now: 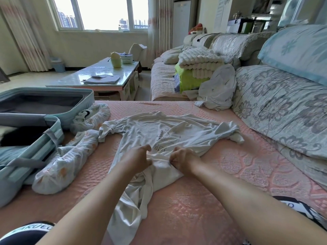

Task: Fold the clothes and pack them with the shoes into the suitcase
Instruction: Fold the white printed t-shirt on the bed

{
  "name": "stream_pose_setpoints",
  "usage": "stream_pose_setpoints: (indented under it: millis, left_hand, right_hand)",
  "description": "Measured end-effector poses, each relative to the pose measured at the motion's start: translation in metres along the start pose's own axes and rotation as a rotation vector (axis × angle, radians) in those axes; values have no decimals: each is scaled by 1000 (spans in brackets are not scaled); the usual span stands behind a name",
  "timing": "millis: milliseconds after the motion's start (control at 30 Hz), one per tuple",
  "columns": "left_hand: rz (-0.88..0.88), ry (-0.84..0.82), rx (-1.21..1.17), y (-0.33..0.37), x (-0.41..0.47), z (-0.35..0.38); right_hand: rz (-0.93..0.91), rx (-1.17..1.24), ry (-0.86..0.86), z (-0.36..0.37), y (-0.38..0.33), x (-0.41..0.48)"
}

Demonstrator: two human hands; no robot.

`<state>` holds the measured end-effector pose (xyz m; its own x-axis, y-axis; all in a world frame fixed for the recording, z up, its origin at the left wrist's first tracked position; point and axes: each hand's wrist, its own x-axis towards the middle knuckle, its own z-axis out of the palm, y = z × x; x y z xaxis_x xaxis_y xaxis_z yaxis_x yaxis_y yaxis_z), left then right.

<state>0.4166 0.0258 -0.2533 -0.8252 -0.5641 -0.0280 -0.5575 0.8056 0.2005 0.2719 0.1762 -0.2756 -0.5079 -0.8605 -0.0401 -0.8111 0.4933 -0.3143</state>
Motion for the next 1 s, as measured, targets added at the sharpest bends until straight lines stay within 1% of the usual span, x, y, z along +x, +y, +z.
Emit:
stream_pose_setpoints:
  millis: [100, 133, 200, 267, 333, 367, 400, 433, 467, 533, 567, 600, 633, 667, 700, 733, 800, 867, 900, 1000]
  left_hand:
    - [-3, -43, 28, -1, 3, -3]
    - [3, -30, 29, 0, 2, -5]
    - [44, 48, -12, 6, 0, -12]
    - [84, 99, -174, 19, -7, -25]
    - [133, 72, -357, 38, -15, -40]
    - [166, 15, -446, 48, -21, -46]
    - [194, -87, -545, 59, -27, -51]
    - [216, -239, -634, 69, -34, -54]
    - [227, -439, -685, 79, -42, -56]
    - [247, -916, -747, 99, -55, -53]
    - [290, -1105, -776, 109, -59, -49]
    - [347, -1213, -802, 118, -60, -46]
    - [385, -1231, -820, 126, -59, -42]
    - [392, -1175, -831, 134, -56, -37]
    - [372, -1068, -832, 143, -51, -33]
    - [342, -937, -820, 150, -44, -29]
    - [300, -712, -746, 162, -25, -20]
    - [268, -562, -662, 175, -2, -11]
    - [250, -498, -627, 181, 10, -6]
    - [218, -333, -603, 197, 50, 11]
  right_hand:
    - [-8, 38, 141, -1, -1, 3]
    - [-21, 97, 171, -4, 1, 2]
    - [-18, 302, 235, -18, 4, -1]
    - [25, 467, 277, -37, 9, -9]
    - [36, 451, 288, -55, 22, -21]
    - [39, 430, 261, -64, 28, -29]
    - [48, 416, 207, -75, 35, -39]
    - [64, 381, 126, -86, 39, -51]
    - [98, 294, 17, -94, 45, -63]
    - [187, 55, -231, -100, 59, -84]
    - [239, -25, -367, -97, 66, -91]
    - [289, -57, -484, -92, 74, -97]
    - [343, -24, -560, -86, 82, -100]
    - [385, 61, -596, -84, 87, -105]
    - [407, 143, -578, -84, 92, -107]
    - [407, 207, -515, -86, 98, -108]
    - [400, 258, -299, -93, 112, -103]
    - [389, 175, -83, -100, 130, -94]
    - [390, 113, -2, -103, 139, -90]
    - [423, 62, 161, -107, 168, -75]
